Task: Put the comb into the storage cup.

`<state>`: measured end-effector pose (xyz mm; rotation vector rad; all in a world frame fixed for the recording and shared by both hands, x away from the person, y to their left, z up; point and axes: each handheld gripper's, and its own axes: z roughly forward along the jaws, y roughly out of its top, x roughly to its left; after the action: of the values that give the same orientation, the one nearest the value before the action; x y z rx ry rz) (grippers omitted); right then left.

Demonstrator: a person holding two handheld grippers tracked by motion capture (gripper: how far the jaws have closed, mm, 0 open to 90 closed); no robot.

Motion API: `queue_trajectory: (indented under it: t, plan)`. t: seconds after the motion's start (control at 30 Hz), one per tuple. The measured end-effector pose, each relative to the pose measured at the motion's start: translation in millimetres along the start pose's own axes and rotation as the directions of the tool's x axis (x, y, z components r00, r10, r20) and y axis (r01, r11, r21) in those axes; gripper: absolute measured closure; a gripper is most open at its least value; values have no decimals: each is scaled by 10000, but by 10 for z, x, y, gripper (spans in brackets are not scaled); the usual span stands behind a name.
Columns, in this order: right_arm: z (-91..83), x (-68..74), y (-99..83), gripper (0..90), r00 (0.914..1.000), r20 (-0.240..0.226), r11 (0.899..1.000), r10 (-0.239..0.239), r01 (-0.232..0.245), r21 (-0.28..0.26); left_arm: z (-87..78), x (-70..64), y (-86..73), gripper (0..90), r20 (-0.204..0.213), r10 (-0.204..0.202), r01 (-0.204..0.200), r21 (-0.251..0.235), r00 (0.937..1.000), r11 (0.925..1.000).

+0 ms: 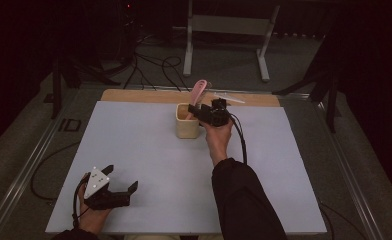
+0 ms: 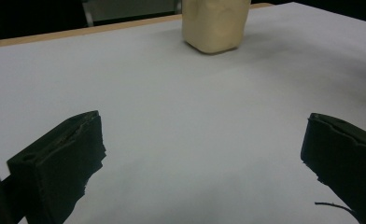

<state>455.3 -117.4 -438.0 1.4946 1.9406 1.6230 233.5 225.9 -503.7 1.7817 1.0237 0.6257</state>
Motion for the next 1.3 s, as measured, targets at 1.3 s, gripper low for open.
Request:
queue_trajectory:
  t: [1.3]
  plan:
    - [-721,-252,-473,126,9830,149,9737,-1832,1793,1404,25,-30,-4,2,-25,80,-80,74,10000,9999]
